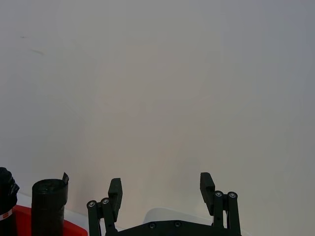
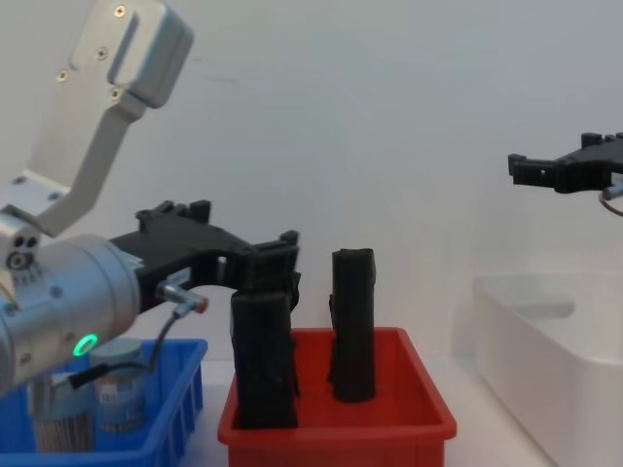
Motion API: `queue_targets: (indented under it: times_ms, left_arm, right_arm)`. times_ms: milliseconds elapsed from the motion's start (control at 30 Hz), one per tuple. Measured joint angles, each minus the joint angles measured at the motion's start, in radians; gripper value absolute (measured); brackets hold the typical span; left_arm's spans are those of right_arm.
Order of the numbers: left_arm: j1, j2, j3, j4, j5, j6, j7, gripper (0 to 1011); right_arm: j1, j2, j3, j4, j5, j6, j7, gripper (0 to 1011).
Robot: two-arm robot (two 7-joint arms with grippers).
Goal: Pick the cotton swabs from the blue box and place them into the white box.
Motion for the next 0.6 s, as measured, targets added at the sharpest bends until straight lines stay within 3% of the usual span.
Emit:
queue_targets:
  times_ms: [267,600]
  left_arm:
    - [0.020,0.047,-0.035,-0.034,-0.025,0.067,0.033,999]
    - [0.090,0.166,-0.115,-0.086,-0.122,0.175,0.093,1000]
  right_arm:
    - [0.001,-0.001,0.000,0.001,0.000,0.001,0.000,1001]
    - [0.001,-0.001,0.000,0.002,0.000,0.001,0.000,1001]
